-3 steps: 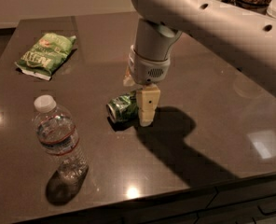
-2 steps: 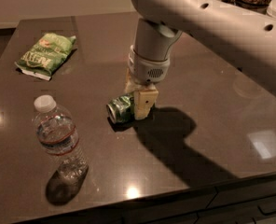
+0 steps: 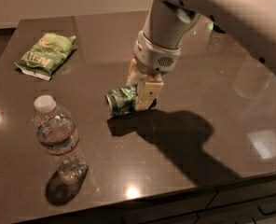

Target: Pick green can

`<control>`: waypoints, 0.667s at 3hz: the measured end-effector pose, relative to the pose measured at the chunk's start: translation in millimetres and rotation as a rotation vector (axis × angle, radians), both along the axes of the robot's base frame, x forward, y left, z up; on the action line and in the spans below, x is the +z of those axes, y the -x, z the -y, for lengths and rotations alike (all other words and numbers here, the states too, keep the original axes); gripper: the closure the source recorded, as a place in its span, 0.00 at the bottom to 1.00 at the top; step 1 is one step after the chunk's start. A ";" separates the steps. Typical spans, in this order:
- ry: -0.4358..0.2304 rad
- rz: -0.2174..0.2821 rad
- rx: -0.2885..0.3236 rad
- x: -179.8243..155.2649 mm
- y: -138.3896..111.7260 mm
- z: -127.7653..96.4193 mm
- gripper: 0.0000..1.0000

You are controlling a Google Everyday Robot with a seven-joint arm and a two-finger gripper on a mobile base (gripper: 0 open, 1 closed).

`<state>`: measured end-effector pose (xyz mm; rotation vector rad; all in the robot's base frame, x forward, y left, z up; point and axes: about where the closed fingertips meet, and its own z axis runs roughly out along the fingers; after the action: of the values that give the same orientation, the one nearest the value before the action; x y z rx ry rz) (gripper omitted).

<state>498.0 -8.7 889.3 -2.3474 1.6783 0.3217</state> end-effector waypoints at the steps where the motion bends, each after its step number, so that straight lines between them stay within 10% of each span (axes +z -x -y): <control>1: -0.062 0.004 0.005 24.6 3.2 3.3 1.00; 2: -0.111 0.018 0.011 46.1 5.0 6.1 1.00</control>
Offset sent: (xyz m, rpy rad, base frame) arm -0.0122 -0.0168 0.0740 0.1609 -0.0172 0.0227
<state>492.9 -14.9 935.4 -2.2736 1.5970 0.3842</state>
